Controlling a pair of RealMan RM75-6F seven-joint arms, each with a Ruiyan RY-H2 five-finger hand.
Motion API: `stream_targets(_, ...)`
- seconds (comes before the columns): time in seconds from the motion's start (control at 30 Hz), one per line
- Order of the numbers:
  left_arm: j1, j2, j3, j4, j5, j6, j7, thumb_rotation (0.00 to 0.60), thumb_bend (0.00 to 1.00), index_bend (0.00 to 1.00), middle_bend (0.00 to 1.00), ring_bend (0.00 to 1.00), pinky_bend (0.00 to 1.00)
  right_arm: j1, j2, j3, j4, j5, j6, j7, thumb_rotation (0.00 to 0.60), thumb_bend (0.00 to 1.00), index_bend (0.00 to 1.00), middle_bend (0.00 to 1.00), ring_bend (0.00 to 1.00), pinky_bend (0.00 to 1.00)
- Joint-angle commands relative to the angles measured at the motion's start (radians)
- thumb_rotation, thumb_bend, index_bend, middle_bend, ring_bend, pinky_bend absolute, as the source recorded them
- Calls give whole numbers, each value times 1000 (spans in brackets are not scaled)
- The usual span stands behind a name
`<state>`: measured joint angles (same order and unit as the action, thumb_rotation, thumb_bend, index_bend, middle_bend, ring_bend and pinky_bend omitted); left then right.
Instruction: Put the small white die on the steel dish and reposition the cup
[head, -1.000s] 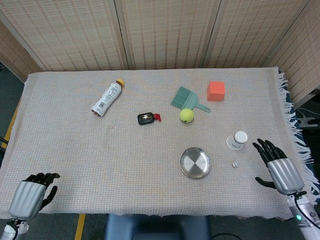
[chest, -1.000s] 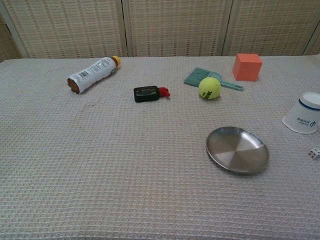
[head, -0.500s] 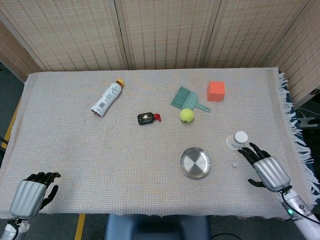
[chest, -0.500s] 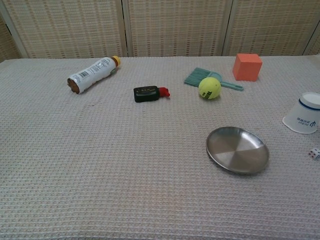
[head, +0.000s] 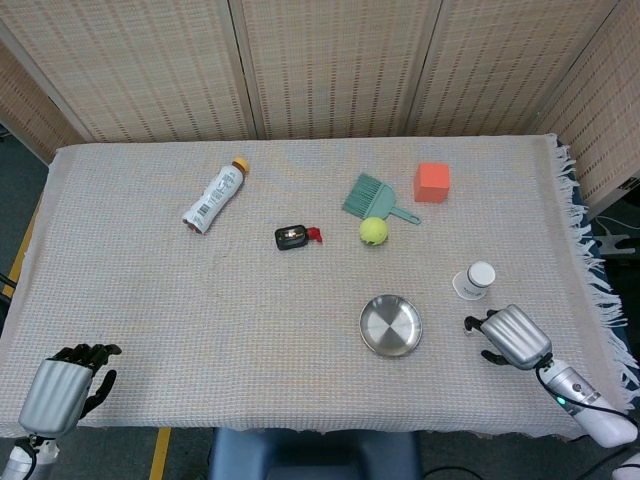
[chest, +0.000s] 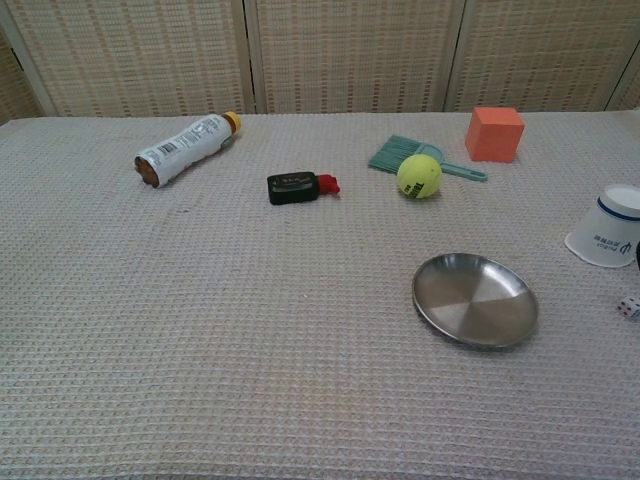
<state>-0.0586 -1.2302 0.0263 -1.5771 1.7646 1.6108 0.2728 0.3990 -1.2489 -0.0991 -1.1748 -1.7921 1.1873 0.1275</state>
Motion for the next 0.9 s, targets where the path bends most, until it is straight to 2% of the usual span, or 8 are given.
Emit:
stream_targets(0.03, 0, 0, 0, 1, 1, 2, -1, 600, 391, 406, 521, 489, 620, 13, -13, -6, 21, 5, -15, 22, 600, 185, 406, 725, 617, 872)
stream_targets(0.13, -1, -1, 0, 1, -1, -2, 0, 600, 391, 406, 520, 489, 620, 21, -22, -11, 39, 8, -25, 38, 600, 235, 401, 734, 626, 880)
stream_targets(0.27, -1, -1, 2, 0, -1, -4, 2, 600, 391, 406, 521, 490, 620, 31, -23, -17, 47, 29, -58, 53, 600, 246, 394, 738, 629, 886)
stream_targets(0.57, -2, 0, 3, -2, 0, -4, 0, 600, 390, 406, 521, 490, 621, 32, -18, 3, 12, 115, -128, -38, 600, 246, 343, 738, 629, 886)
stream_targets(0.9, -2, 2, 5, -3, 0, -3, -7, 600, 391, 406, 521, 489, 622, 55, -75, -4, 93, 135, -185, -11, 600, 246, 364, 746, 644, 892)
